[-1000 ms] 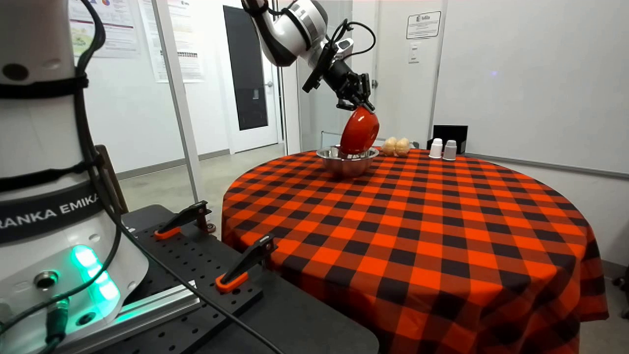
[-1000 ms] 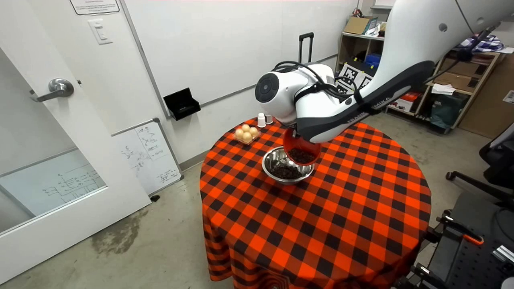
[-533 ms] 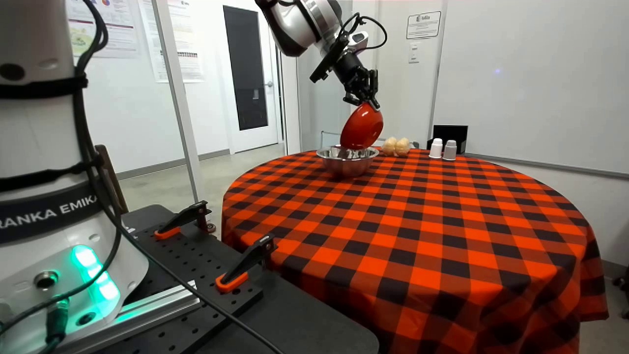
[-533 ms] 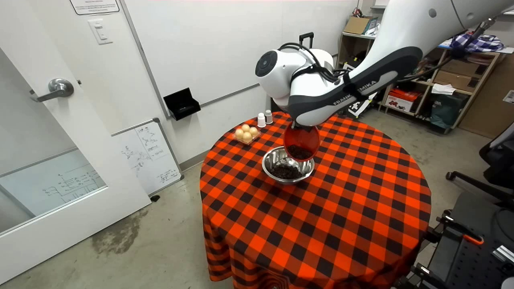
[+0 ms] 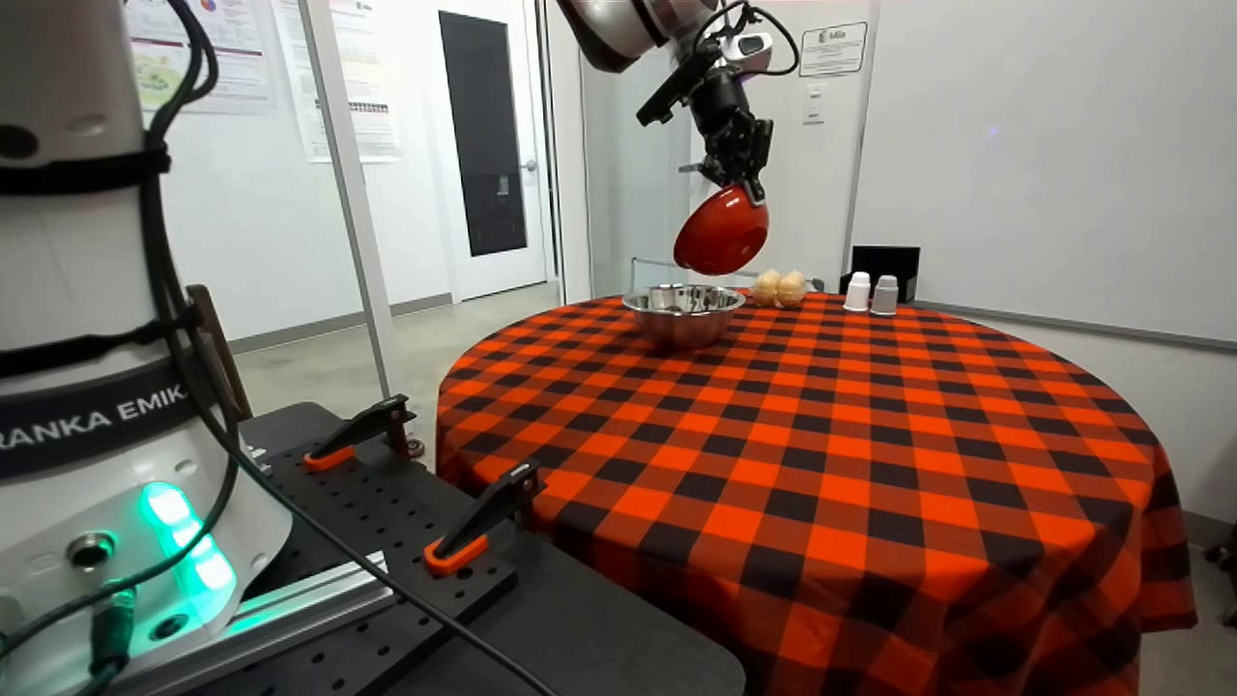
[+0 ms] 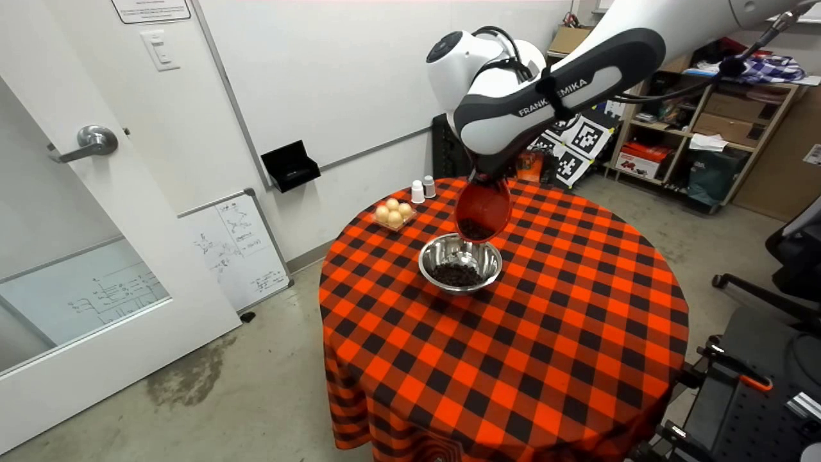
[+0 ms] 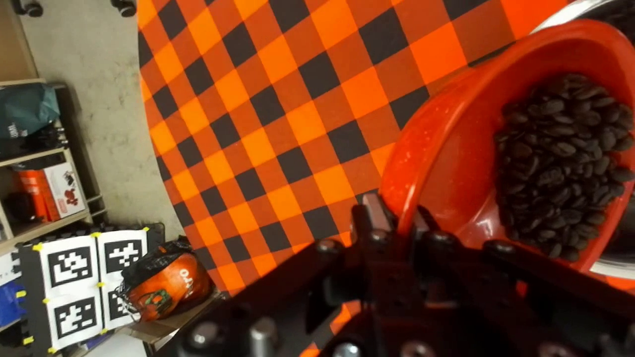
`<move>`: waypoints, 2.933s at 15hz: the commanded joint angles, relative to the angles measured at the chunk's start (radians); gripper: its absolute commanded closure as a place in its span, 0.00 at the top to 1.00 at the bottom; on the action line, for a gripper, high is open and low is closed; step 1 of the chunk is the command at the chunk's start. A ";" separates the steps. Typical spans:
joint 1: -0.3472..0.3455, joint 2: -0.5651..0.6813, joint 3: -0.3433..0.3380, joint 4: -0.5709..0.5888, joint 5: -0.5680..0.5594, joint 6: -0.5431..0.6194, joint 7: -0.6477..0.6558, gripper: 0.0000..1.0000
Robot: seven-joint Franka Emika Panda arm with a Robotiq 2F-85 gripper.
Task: Pour the beans in the red bowl into the metal bowl
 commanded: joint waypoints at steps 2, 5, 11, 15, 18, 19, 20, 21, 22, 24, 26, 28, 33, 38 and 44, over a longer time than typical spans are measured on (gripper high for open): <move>-0.056 0.029 -0.023 0.096 0.192 -0.056 -0.098 0.03; -0.120 0.042 -0.030 0.121 0.326 -0.056 -0.140 0.03; -0.260 0.057 -0.051 0.093 0.606 -0.015 -0.126 0.03; -0.335 0.064 -0.063 0.046 0.776 0.046 -0.111 0.03; -0.369 0.077 -0.065 -0.001 0.892 0.150 -0.095 0.03; -0.367 0.084 -0.068 -0.023 0.906 0.199 -0.102 0.03; -0.368 0.089 -0.067 -0.041 0.920 0.233 -0.110 0.03; -0.360 0.094 -0.070 -0.070 0.918 0.274 -0.118 0.03; -0.353 0.097 -0.071 -0.095 0.912 0.308 -0.123 0.03; -0.330 0.099 -0.075 -0.156 0.888 0.380 -0.133 0.03; -0.314 0.102 -0.072 -0.208 0.882 0.446 -0.144 0.03; -0.308 0.095 -0.062 -0.252 0.897 0.497 -0.148 0.03; -0.335 0.091 -0.065 -0.286 0.920 0.583 -0.152 0.03; -0.398 0.092 -0.089 -0.308 0.940 0.637 -0.146 0.03; -0.451 0.100 -0.088 -0.332 0.966 0.635 -0.145 0.16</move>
